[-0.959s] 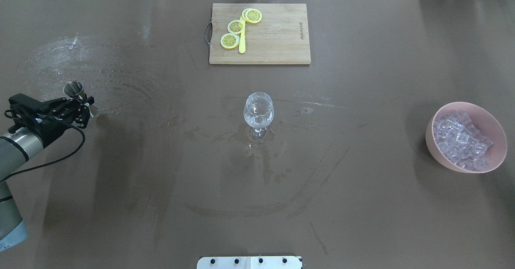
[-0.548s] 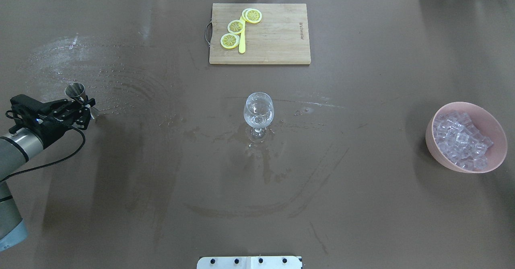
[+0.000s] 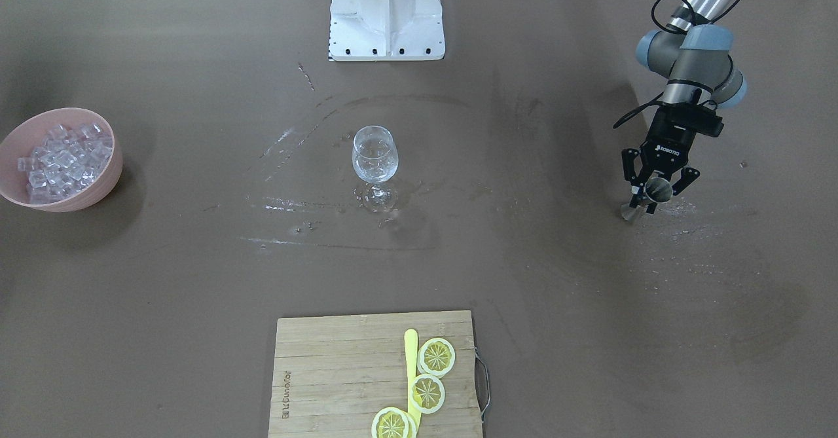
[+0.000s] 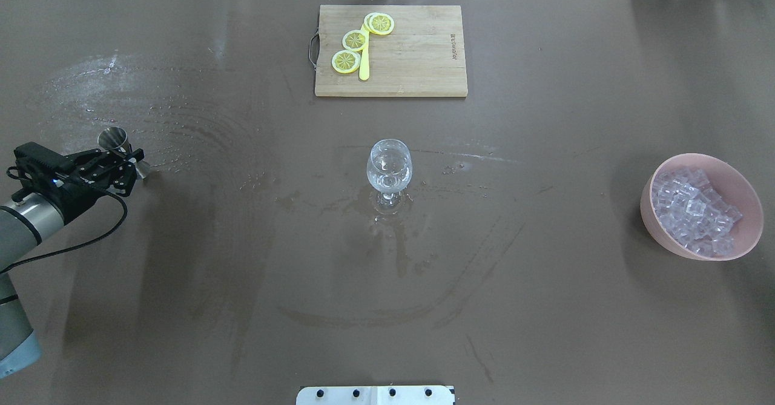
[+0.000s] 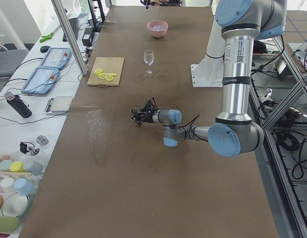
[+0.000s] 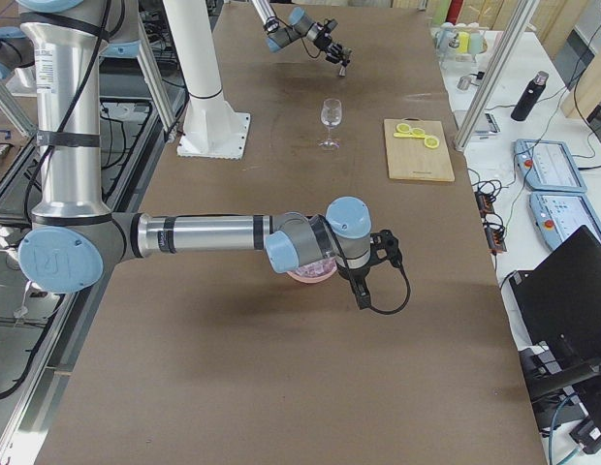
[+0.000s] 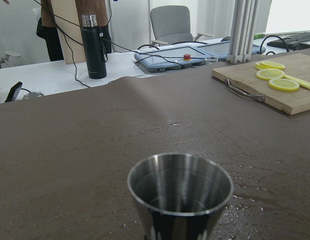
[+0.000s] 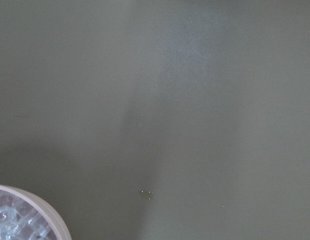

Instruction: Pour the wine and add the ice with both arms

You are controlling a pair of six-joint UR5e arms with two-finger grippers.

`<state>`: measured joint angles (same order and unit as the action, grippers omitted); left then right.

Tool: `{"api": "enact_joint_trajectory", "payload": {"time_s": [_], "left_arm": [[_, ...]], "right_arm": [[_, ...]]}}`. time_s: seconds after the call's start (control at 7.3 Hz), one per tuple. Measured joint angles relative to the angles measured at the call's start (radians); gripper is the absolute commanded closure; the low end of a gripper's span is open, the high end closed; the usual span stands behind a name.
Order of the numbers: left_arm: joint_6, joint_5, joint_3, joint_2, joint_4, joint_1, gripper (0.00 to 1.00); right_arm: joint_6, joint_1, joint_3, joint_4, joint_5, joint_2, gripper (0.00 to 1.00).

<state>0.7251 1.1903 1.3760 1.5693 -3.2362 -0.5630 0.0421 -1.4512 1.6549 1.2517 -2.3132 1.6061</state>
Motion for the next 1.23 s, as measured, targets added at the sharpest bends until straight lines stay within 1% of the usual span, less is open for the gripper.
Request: {"api": "enact_joint_trajectory", "payload": {"time_s": [0.27,0.41,0.55,1.23], "left_arm": [[0.000,0.001,0.000,0.000,-0.008,0.000,0.49],[0.000,0.001,0.000,0.000,-0.011,0.000,0.30],[0.000,0.002,0.000,0.000,-0.012,0.000,0.01],[-0.001,0.002,0.000,-0.004,-0.023,0.000,0.01]], "right_arm": [[0.001,0.000,0.000,0.000,0.000,0.000,0.00],[0.001,0.000,0.000,0.000,0.000,0.000,0.00],[0.001,0.000,-0.001,0.000,0.000,0.000,0.00],[0.001,0.000,-0.002,0.001,0.000,0.000,0.00]]}}
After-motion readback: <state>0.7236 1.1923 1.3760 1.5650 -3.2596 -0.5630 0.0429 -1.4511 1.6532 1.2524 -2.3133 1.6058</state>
